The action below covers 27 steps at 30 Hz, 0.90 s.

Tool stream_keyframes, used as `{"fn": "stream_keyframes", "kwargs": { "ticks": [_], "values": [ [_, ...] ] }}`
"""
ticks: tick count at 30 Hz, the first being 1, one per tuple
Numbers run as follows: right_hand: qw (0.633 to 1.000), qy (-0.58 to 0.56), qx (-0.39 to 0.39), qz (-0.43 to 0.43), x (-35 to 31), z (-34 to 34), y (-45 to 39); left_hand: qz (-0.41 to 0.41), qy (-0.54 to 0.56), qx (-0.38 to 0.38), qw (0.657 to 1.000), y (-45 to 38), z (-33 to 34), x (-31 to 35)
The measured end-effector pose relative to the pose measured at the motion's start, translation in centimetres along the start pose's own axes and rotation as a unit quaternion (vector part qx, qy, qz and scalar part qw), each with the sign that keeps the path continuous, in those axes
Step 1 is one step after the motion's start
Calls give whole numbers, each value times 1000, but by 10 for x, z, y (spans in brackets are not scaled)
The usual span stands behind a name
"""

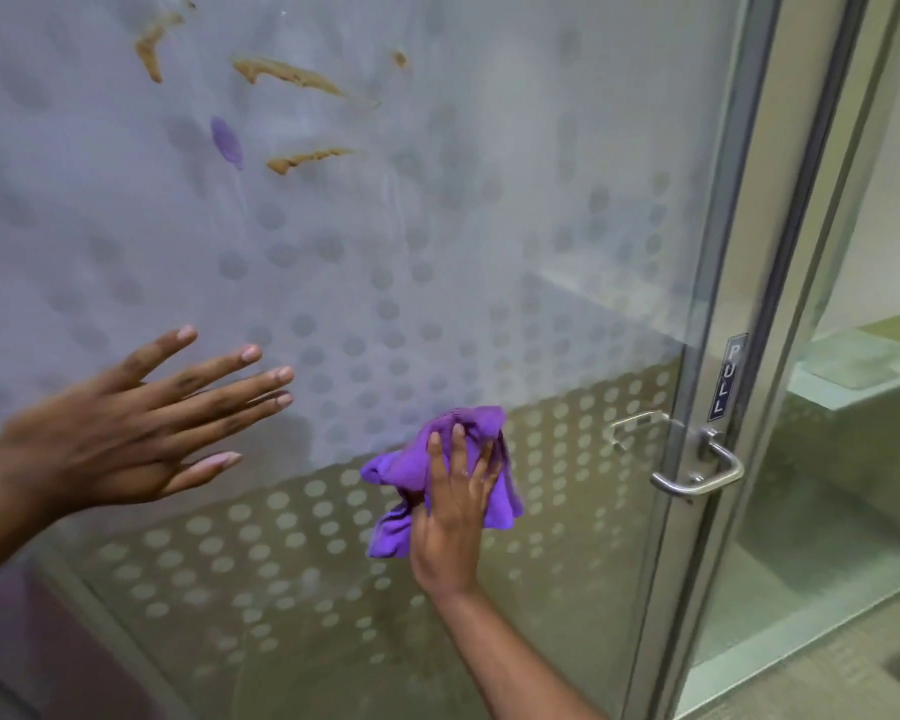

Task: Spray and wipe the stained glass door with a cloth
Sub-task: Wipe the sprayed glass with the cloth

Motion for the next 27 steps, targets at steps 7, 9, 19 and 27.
{"fn": "stream_keyframes", "kwargs": {
  "ticks": [7,9,19,27],
  "values": [
    [982,-35,134,125,38,-49,-80,12,-43,52,998,-5,-20,4],
    [966,-37,192,169,44,-60,-108,4,-41,54,998,-4,-21,2],
    [999,31,16,-29,36,-7,8,-3,-38,63,997,-2,-13,3],
    [961,-54,213,170,66,-70,-100,-3,-50,92,995,-5,-22,3]
  ]
}}
Point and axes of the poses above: each hand's wrist, its own y-axis away from the middle knuckle, its own z-axis out of the palm, x = y × z, the point moved 8 cm from there along -y, towards the middle knuckle, and after that the axes turned 4 degrees about x, right-handed, at the moved point
